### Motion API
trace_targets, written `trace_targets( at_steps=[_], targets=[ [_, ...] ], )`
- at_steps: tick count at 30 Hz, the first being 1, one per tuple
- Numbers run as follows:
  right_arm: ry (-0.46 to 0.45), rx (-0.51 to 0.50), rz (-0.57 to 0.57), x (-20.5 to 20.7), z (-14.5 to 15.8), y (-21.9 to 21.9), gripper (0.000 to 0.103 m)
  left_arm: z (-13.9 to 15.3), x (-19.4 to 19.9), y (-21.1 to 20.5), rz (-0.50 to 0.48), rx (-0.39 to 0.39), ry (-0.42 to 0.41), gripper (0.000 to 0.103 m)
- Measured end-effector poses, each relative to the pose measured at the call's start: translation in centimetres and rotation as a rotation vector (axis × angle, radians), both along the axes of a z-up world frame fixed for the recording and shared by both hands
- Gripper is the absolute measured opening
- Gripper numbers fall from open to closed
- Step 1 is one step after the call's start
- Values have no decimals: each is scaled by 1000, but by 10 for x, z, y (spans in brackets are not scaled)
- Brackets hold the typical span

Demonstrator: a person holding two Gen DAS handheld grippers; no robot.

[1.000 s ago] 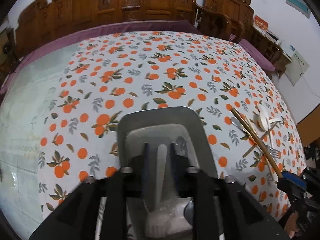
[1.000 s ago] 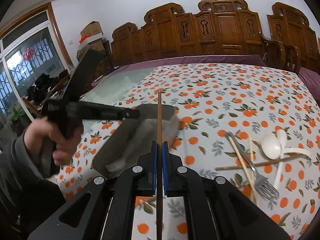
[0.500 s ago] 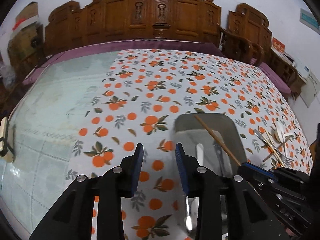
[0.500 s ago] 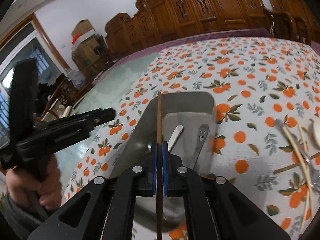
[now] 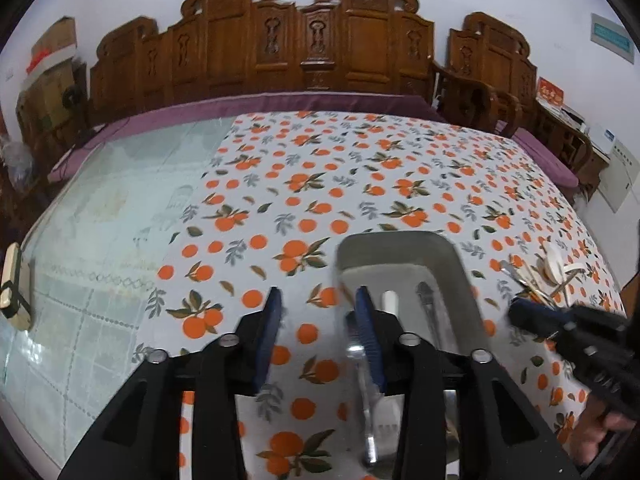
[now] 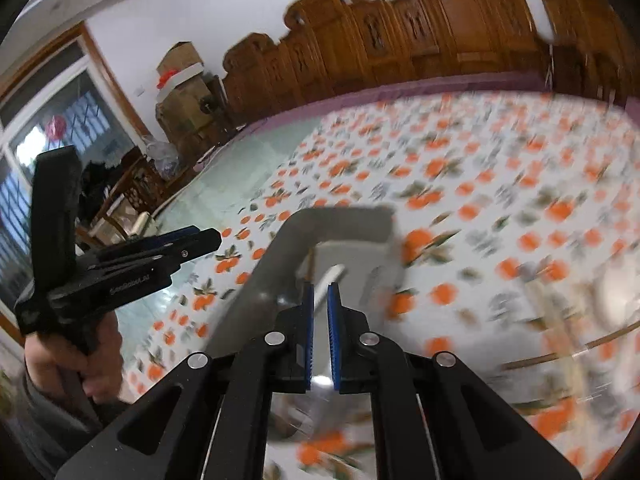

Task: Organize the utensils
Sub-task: 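Carry the wooden chopstick over the tray and open the right tool, then return the right tool to the pile and grasp another wooden chopstick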

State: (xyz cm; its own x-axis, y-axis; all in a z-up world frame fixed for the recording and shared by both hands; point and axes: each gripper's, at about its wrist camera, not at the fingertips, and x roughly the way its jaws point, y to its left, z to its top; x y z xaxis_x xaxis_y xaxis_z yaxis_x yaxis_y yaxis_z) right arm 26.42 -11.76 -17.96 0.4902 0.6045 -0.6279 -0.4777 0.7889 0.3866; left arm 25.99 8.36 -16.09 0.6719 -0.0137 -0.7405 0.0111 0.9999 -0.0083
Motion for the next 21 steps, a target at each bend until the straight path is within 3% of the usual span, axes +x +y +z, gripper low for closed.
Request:
trace_targets(
  at_steps=[3,7,10,13,21],
  targets=[
    [-61,-68,-12,-6,14,-36,10,4,-4,-19,-24,-1,-18,45],
    [-128,-188,-54,-9,22,-86,10,5,-10,-44,-53,-15,-37,59],
    [-128,-228,-90,-6,18,-120,25,4,-12,-63,-76,-24,-50,61],
    [-116,-243,-132,-4,10,-146,25,3,-12,-78,-100,-36,-55,61],
    [-33,-264,-86,-1,-30,-143,24,-7,-20,-105,-138,-28,-48,61]
  ],
)
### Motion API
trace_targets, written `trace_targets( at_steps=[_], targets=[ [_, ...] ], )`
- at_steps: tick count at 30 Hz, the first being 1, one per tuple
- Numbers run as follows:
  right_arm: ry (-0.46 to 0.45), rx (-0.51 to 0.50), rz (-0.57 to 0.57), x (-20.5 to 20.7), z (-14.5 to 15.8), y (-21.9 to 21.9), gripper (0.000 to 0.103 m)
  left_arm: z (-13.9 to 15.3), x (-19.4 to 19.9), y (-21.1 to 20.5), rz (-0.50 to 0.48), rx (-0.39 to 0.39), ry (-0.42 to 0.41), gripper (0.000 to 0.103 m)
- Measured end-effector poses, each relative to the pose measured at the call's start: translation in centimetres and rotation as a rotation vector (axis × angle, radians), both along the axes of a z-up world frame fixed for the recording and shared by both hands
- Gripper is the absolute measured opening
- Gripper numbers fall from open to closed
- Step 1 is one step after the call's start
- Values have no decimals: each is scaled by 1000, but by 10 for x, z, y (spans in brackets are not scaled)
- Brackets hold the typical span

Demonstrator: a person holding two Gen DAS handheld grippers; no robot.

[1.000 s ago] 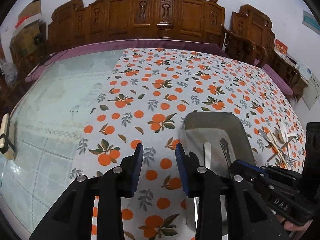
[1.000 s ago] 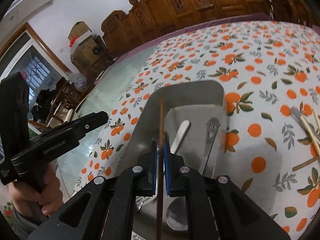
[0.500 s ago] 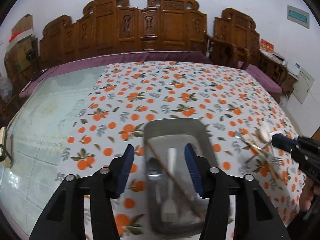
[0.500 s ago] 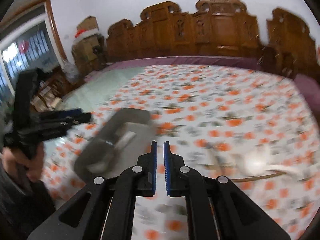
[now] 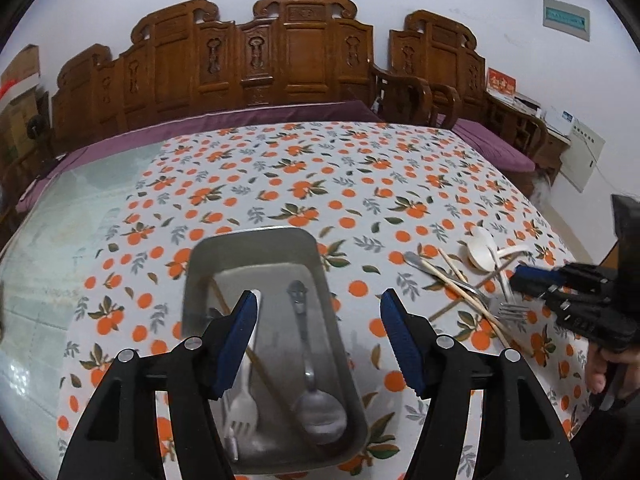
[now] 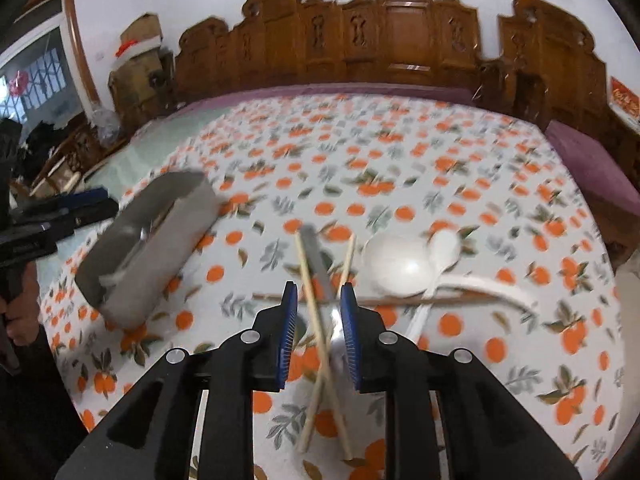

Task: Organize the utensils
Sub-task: 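Return the right tool to the pile and grasp another wooden chopstick, then grasp a silver fork from the pile with the left tool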

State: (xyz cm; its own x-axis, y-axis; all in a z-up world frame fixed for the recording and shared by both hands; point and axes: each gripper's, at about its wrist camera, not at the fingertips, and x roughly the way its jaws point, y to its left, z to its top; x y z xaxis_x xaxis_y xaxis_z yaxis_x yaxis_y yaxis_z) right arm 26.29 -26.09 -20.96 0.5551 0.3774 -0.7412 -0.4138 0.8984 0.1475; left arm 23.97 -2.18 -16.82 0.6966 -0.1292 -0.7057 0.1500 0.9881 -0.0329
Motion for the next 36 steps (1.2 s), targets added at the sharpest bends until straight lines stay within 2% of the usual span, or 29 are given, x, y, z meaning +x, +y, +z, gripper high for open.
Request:
trace_targets(
  at_steps=[5,17,18,19,22,24,29,32,36],
  targets=[
    [52,-56,29,6,-23,16,18,-4,-3,-10,-25,14,1,61],
    [57,-179,66,9,-43,34,14,-9,-5,-15,-43,23,15,61],
    [55,-183,68,9,-43,35,13,-9,-5,-15,-43,24,15,61],
    [53,-186,71,9,-43,36,6,-9,-5,-15,-44,24,15,61],
    [40,-178,92,6,-40,37,6,-9,-6,-17,-49,27,13,61],
    [24,-136,91,4,-31,33,6,-10,-7,-19,-49,28,16,61],
    [-36,-25,4,8,-3,-1,6,-14,-9,-34,-78,16,40,61],
    [-46,-14,-52,14,3,-23,6,-19,-9,-46,-90,-2,70,61],
    [-60,-51,-111,19,4,-45,6,-28,-5,-70,-101,1,98,61]
  ],
)
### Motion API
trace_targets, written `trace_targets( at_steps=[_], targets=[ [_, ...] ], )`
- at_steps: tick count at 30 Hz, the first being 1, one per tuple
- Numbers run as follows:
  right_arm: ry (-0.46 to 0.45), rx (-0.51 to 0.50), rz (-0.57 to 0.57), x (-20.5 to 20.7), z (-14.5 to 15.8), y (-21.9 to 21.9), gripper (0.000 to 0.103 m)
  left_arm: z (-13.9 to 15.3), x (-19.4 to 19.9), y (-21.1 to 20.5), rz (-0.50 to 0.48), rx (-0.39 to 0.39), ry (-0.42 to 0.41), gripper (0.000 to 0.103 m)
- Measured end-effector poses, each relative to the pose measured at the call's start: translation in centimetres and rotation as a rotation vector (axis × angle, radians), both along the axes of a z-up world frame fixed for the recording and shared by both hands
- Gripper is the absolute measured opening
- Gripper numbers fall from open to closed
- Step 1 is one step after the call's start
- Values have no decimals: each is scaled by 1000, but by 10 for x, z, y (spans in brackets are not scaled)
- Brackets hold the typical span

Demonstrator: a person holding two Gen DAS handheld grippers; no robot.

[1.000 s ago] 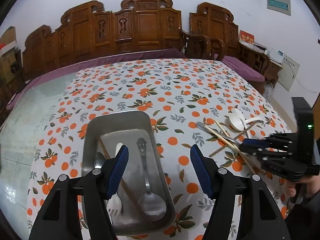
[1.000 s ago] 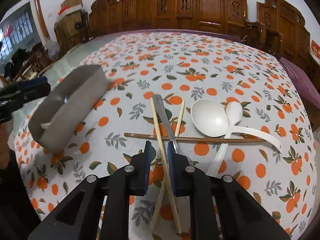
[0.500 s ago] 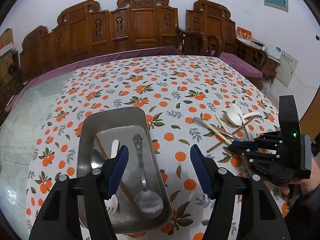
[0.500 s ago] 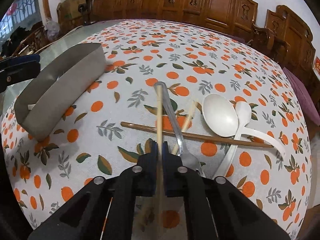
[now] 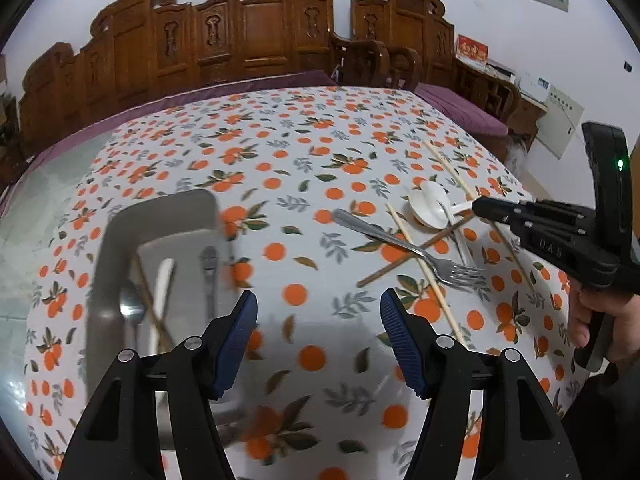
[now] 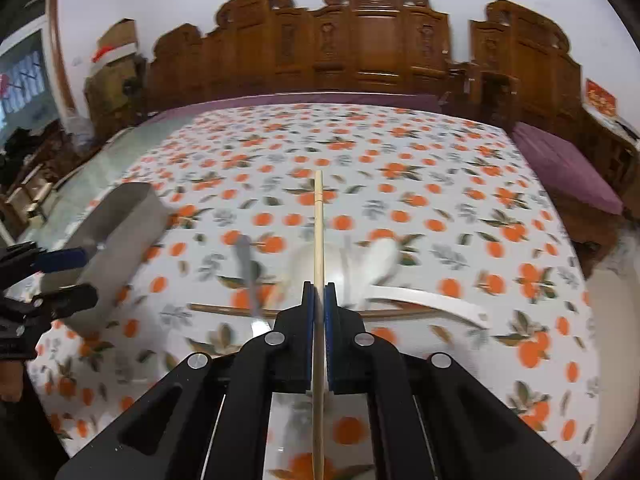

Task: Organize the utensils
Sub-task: 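Grasp a silver fork from the pile with the left tool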

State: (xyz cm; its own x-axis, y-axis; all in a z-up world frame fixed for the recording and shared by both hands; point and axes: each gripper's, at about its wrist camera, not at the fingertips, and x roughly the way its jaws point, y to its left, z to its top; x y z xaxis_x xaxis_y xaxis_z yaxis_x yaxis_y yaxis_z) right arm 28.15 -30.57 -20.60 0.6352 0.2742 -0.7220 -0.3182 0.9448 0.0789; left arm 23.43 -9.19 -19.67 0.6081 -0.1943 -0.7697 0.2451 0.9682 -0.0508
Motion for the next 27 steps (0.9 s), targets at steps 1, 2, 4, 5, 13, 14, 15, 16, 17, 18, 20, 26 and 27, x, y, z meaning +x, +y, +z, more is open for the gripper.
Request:
trace_targets(
  at_steps=[1,2,4,5,13,14,15,16,17,18,20,26,27],
  targets=[
    [0,-10,-13,1,-1,-5,6,-2,2,-6,-3,-3,6,61],
    [2,-17,-25,2,-2,-11,6,-5,5,-13,-5,-8,16,61],
    [5,-16,-39,2,-5,-19,6,-10,11,-26,-5,-23,35,61],
    [7,-13,-48,2,-5,-25,6,-13,16,-33,-5,-34,47,61],
    [15,65,-113,3,-4,-59,6,-36,42,-85,-33,-71,131,45],
    [15,75,-118,4,-4,-62,6,-38,45,-90,-35,-74,141,44],
    [18,92,-124,4,-4,-65,6,-42,48,-95,-34,-74,153,44],
    [18,104,-121,5,-3,-66,6,-44,49,-98,-32,-73,159,44],
    [16,115,-115,4,-3,-66,6,-47,51,-101,-27,-69,167,44],
    [16,127,-103,4,-2,-65,6,-50,54,-103,-21,-63,175,44],
    [13,116,-91,3,-2,-61,6,-54,59,-107,-7,-58,187,43],
    [5,116,-76,3,0,-56,6,-57,70,-111,39,-59,197,43],
    [5,119,-77,3,0,-56,6,-57,73,-110,53,-77,207,43]
  ],
)
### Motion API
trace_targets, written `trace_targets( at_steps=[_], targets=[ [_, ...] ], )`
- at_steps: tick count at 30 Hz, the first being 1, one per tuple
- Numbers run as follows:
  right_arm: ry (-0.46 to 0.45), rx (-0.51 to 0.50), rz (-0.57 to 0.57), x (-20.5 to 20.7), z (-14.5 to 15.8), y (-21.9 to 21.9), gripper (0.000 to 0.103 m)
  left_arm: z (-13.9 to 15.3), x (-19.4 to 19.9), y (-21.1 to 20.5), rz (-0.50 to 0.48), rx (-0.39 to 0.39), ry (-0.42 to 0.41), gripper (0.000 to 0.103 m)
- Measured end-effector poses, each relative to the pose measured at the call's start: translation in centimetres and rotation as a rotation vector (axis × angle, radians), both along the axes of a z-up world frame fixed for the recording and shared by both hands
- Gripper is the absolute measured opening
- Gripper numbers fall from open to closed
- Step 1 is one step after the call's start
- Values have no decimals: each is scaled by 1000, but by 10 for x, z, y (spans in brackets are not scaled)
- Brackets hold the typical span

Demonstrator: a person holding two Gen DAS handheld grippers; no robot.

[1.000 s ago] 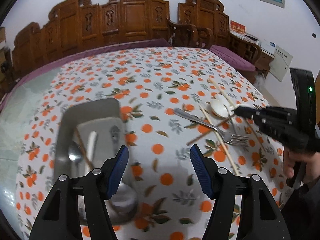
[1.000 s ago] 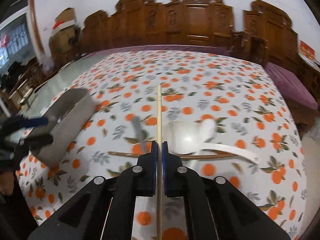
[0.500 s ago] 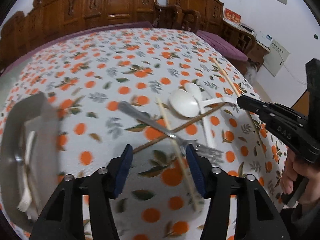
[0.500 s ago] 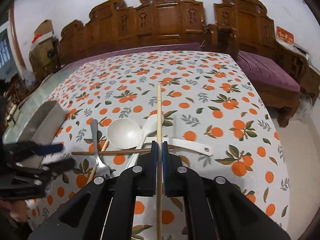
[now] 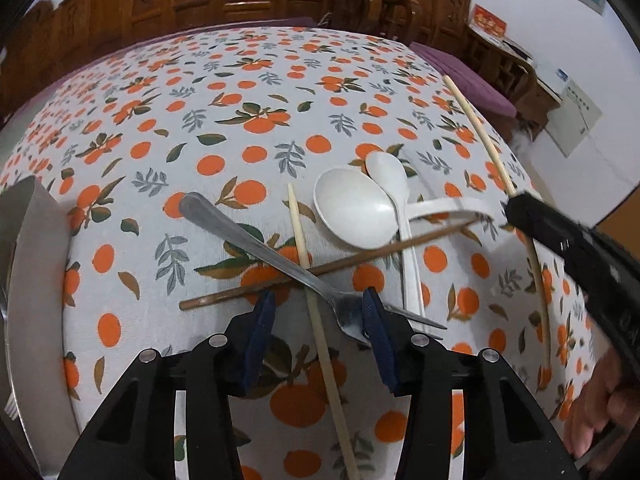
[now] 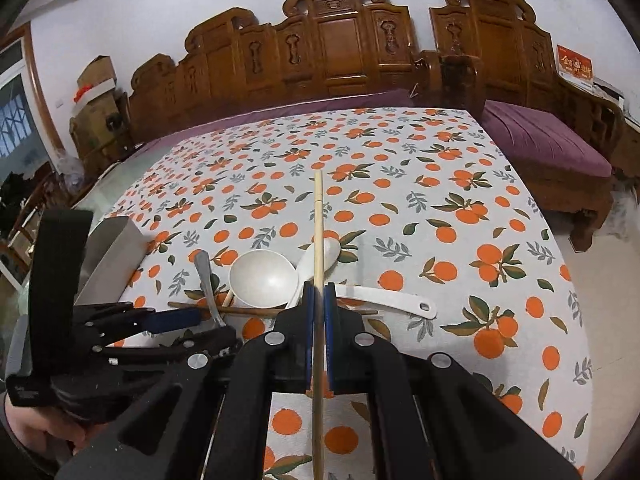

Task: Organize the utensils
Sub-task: 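Grasp a silver fork from the pile with the left tool, then lift the silver fork with the left tool and carry it over the tray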

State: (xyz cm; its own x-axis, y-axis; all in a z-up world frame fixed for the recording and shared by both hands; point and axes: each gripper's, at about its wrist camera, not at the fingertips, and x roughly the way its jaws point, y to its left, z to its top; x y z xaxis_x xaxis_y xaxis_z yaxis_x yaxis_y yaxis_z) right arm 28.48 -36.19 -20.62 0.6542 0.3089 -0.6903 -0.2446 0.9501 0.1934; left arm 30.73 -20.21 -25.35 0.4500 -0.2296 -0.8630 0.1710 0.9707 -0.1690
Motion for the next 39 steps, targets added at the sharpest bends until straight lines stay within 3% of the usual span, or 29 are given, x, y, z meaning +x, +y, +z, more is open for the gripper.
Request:
trace_targets(
  at_steps=[6,9,11,17,27,39],
  targets=[
    [-3,4,-1,0,0,1,6,0,11,-2,53,-20,12,43],
    [-3,7,-3,0,0,1,6,-1,15,-2,75,10,13,32],
    [-2,9,-6,0,0,0,6,-1,15,1,81,22,13,20],
    [-4,14,-6,0,2,0,6,4,12,21,61,-8,24,6],
    [-4,6,7,0,1,6,6,14,-7,31,3,4,-6,2],
    [3,-10,83,-5,1,39,6,51,-37,40,-71,30,-111,0]
  ],
)
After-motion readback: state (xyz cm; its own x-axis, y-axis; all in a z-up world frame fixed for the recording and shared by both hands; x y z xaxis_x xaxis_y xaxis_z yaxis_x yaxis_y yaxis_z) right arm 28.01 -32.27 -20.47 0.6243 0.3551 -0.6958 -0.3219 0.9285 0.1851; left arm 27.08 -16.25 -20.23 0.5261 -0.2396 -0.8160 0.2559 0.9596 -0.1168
